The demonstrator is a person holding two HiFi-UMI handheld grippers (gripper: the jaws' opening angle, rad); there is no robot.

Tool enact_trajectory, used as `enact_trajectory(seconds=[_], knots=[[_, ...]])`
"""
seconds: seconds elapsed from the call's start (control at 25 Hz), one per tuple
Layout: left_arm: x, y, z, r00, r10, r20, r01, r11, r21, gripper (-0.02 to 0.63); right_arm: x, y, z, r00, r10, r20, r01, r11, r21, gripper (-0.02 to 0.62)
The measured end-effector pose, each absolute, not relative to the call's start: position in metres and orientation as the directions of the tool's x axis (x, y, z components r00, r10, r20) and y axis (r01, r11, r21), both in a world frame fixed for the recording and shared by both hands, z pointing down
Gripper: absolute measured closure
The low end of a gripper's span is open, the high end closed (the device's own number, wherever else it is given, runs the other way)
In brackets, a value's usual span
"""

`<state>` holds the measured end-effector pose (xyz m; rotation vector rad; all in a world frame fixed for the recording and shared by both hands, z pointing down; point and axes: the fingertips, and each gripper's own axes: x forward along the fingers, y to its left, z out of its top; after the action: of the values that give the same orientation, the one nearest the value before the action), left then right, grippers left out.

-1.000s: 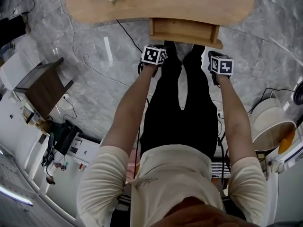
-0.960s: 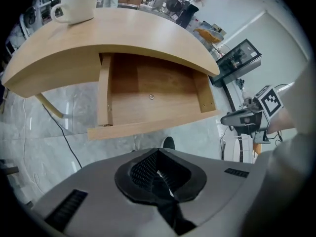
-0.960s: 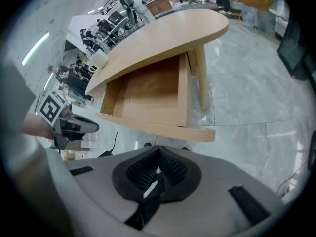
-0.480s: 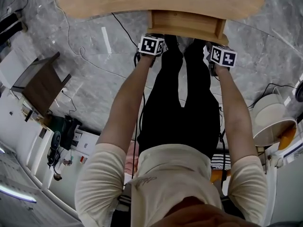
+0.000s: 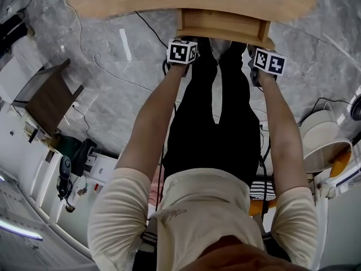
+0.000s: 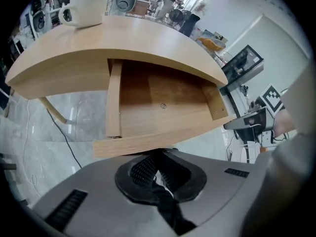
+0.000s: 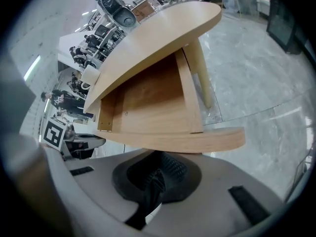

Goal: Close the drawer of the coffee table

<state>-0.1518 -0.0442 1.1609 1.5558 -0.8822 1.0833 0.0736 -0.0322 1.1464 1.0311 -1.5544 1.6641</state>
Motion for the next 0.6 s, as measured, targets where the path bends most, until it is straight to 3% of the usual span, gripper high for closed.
enact_trajectory(seconds=[0.6], knots=[[-0.153,-0.082,1.153,0.316,-0.031,0.948,-0.911,-0.288,0.294,0.601,0.075,-0.069,1.140,-0.459,-0.060,0.886,-0.882,-0.089,-0.463,0.600]])
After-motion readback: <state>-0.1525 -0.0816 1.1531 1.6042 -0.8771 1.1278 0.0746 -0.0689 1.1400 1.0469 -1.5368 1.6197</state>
